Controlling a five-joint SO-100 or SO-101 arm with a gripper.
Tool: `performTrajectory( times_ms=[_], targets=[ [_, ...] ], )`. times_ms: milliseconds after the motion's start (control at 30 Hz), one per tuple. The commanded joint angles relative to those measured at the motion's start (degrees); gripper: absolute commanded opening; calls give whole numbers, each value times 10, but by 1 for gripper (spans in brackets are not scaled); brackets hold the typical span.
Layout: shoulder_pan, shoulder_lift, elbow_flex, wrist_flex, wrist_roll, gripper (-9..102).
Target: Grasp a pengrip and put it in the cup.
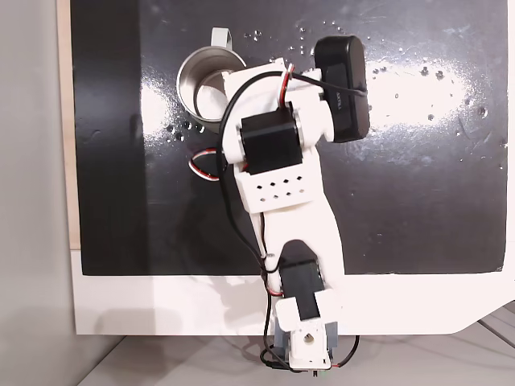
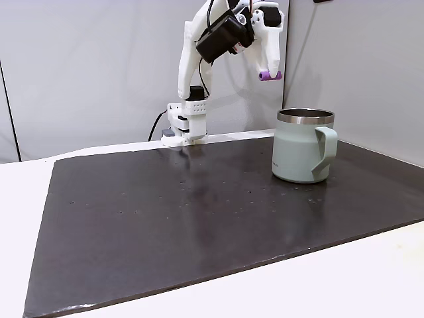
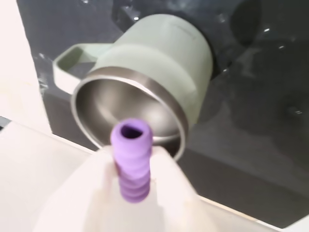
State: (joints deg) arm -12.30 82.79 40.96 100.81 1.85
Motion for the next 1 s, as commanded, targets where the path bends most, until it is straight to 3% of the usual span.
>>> performTrajectory(
  times_ms=[0,467,700,967],
  targets=[
    [-25,-31,-84,2,26,0],
    [-95,-120,-186,14,60,1],
    [-98,-129,-187,18,61,31],
    [-99,-130,-187,19,61,37]
  ],
)
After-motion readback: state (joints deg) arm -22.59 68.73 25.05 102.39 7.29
